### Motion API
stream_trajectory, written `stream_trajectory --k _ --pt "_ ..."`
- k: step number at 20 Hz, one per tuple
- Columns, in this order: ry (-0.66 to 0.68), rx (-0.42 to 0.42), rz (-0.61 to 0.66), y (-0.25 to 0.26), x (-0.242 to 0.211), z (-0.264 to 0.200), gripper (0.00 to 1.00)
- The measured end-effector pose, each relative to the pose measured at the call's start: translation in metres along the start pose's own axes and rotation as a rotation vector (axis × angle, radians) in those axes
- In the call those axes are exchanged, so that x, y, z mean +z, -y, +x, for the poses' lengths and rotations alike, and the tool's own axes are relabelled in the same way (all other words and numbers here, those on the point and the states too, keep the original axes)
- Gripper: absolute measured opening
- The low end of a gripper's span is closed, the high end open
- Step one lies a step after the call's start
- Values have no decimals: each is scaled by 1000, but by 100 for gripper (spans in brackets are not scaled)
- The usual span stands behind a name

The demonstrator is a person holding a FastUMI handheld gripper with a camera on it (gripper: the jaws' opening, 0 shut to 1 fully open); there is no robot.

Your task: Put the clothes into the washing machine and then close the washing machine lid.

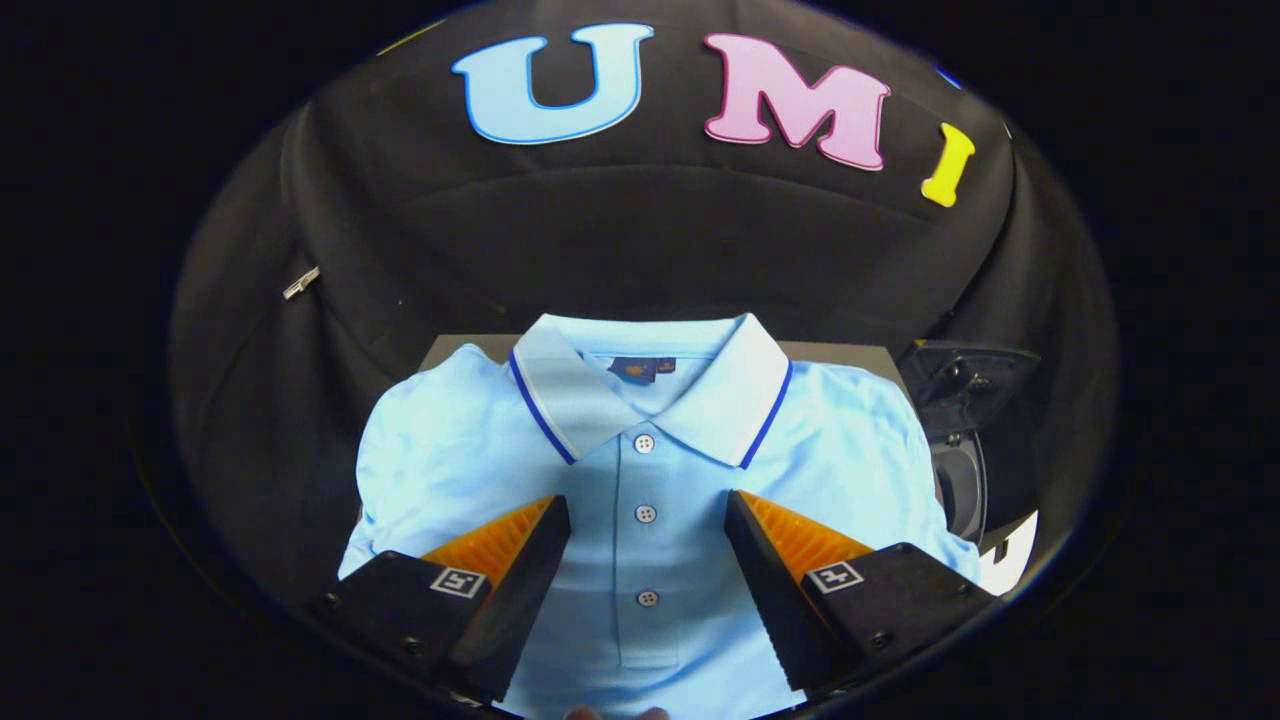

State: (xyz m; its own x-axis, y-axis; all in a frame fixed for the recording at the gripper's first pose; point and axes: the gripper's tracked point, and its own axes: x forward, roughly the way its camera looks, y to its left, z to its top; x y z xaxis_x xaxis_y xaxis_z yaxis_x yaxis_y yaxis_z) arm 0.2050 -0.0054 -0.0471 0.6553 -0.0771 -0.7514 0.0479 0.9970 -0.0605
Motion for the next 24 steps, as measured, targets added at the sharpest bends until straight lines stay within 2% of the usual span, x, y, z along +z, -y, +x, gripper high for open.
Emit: stream_trajectory --k 3,4,5,9,10,12,15,16,19,24 --pt "-16 -15 9 7 0 4 98" --pt "-23 -13 7 7 0 1 90" --pt "-26 -14 5 9 0 -2 86" --pt "-44 -17 3 9 2 1 46" --pt "-43 -16 -3 15 -4 -1 31" --pt "-29 -10 16 20 -5 -8 14" --pt "6 -23 -8 17 -5 -11 14" --pt "24 -27 -28 19 -4 -9 5" --pt "83 -31 -73 18 -2 -12 5" --pt "322 -28 -36 23 19 -40 5"
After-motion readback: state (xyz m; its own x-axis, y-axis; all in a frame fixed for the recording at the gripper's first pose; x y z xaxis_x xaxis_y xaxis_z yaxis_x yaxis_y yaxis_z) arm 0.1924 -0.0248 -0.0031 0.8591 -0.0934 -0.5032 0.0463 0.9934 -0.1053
